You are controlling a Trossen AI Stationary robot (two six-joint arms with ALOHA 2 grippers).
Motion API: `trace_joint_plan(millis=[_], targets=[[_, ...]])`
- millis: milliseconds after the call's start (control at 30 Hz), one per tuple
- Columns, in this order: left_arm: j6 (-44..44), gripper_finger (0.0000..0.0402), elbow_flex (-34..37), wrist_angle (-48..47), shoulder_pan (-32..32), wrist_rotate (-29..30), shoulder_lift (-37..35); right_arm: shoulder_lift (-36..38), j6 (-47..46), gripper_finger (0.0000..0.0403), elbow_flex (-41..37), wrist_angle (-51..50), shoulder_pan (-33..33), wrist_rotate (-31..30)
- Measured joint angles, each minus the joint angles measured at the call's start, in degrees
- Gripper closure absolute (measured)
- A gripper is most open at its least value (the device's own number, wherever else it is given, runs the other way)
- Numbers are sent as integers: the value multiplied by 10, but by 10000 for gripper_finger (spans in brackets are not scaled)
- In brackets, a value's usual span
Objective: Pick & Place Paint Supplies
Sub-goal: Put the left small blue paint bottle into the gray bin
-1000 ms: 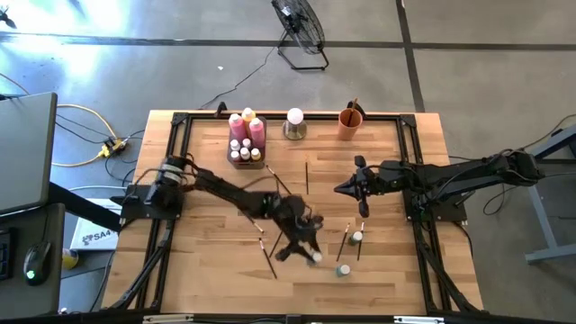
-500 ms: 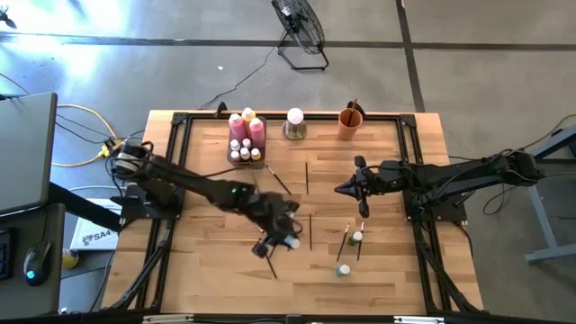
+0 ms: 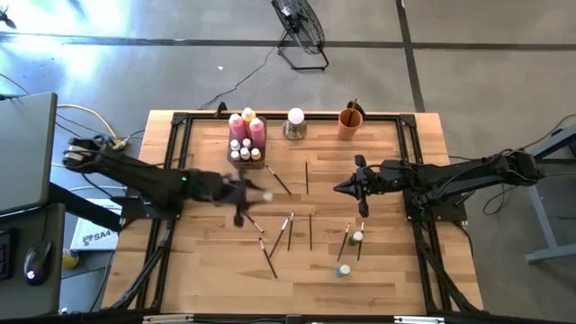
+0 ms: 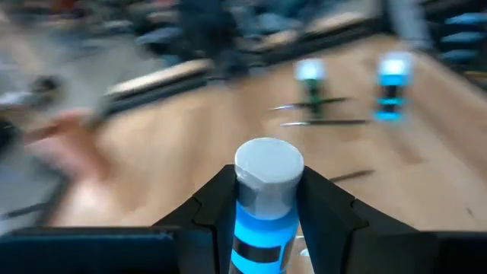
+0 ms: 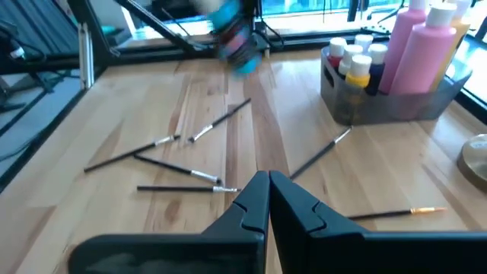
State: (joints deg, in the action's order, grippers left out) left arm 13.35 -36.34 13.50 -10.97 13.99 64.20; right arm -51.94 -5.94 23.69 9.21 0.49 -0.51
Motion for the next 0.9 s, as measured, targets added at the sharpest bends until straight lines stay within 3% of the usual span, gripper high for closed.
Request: trace_joint_plan(millis=[267, 400, 533, 900], targets=[[-9, 288, 72, -1, 33, 259, -168, 0, 2, 399, 0, 8, 0, -13], [-18, 288, 91, 25, 57, 341, -210, 0, 4, 399, 0, 12, 0, -13], [-42, 288, 100, 35, 83, 349, -217, 0, 3, 399, 0, 14, 0, -13], [-122, 288, 99, 37, 179, 362, -132, 0, 2, 399, 0, 15, 0, -26]])
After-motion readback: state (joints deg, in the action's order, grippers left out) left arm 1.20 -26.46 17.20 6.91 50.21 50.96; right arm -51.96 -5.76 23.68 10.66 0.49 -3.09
